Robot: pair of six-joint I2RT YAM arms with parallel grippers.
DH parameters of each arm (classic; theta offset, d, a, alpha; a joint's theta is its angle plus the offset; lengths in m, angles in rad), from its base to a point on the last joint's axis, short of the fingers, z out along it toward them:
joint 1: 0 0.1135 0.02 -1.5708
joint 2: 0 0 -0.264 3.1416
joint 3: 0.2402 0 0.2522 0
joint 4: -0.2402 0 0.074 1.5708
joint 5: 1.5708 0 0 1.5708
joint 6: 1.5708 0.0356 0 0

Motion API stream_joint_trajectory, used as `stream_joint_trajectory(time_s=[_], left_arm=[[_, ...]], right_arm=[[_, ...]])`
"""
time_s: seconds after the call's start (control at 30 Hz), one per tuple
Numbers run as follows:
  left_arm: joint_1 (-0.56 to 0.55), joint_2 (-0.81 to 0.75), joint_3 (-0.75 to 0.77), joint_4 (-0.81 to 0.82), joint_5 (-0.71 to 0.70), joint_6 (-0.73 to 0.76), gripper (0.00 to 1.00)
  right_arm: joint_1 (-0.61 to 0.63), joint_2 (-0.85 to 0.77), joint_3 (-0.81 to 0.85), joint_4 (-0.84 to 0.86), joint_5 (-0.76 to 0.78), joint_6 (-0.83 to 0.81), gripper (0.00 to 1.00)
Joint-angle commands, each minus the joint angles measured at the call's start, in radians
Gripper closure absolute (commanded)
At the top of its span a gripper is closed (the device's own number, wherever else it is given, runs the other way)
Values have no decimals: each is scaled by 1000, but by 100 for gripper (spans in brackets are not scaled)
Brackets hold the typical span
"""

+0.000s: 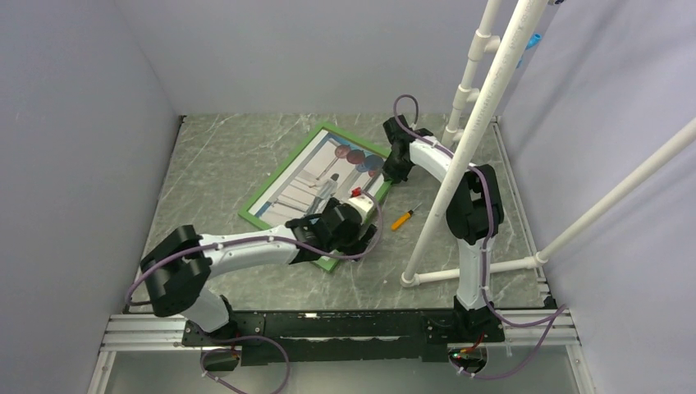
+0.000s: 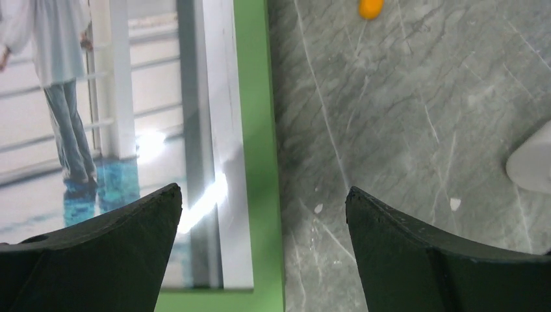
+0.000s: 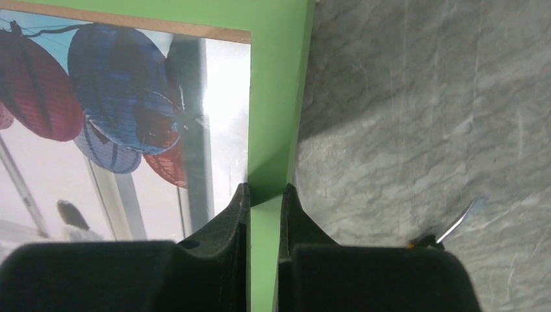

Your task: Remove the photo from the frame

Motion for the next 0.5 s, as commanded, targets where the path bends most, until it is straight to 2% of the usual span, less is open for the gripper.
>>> stream_joint_trajectory(time_s=[0.0,0.2,0.47], left_arm=[[-55,86,97,-34,-204,54,0],[-146,229,206,-97,-435,144,1],[-169,357,230,-66,-548,235,4]], right_arm=[[-33,-141,-15,30,-202,82,100],[-39,-114,33,-41,-229,97,100],[-46,-120,-6,-28,-265,118,100]])
